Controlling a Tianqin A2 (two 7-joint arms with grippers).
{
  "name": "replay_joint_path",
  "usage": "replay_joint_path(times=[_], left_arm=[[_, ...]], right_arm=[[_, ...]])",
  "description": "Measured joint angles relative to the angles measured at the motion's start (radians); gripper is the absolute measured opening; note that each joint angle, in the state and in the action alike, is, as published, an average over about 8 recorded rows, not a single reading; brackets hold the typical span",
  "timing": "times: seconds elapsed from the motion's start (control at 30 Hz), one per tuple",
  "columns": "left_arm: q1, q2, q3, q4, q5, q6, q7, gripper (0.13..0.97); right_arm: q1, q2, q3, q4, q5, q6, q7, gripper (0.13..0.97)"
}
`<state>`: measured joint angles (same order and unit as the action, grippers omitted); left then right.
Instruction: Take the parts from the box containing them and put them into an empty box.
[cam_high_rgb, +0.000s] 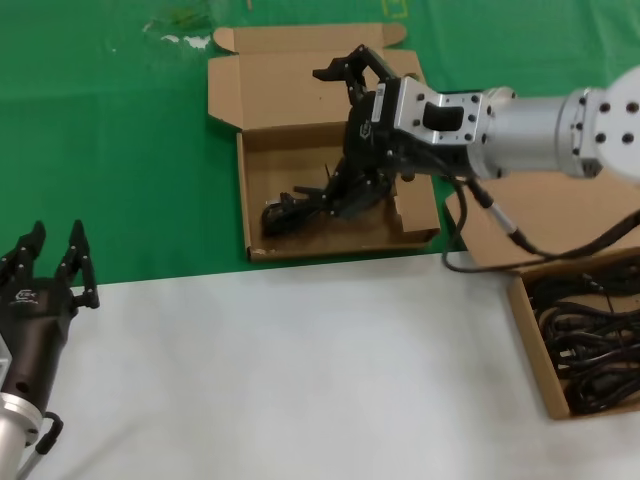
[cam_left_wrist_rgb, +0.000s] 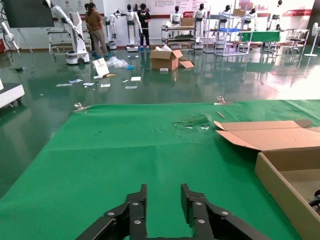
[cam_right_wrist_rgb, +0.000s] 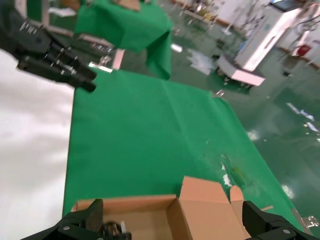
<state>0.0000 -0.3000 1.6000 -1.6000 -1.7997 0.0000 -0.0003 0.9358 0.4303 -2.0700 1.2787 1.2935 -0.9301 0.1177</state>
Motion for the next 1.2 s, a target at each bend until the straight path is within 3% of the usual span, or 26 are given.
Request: replay_joint_path(times=[0.1, 0.4, 0.67, 0.97, 1.2], left_arm=[[0.0, 0.0, 0.0, 0.0, 0.0, 0.0, 0.0, 0.26], [0.0, 0.0, 0.0, 0.0, 0.0, 0.0, 0.0, 0.42], [0.0, 0.0, 0.0, 0.0, 0.0, 0.0, 0.0, 0.636], [0.0, 0.0, 0.0, 0.0, 0.0, 0.0, 0.0, 0.812], [0.0, 0.0, 0.0, 0.0, 0.0, 0.0, 0.0, 0.894]], right_arm=[[-0.041, -0.006, 0.021, 0.014, 0.022, 0.041, -0.005, 0.948], [-0.169, -0.024, 0.085, 0.058, 0.091, 0.167, -0.021, 0.966], [-0.283, -0.039, 0.142, 0.097, 0.153, 0.28, -0.036, 0.966], [-0.41, -0.057, 0.206, 0.141, 0.221, 0.407, -0.051, 0.966], [-0.51, -0.071, 0.256, 0.175, 0.276, 0.507, -0.064, 0.966]])
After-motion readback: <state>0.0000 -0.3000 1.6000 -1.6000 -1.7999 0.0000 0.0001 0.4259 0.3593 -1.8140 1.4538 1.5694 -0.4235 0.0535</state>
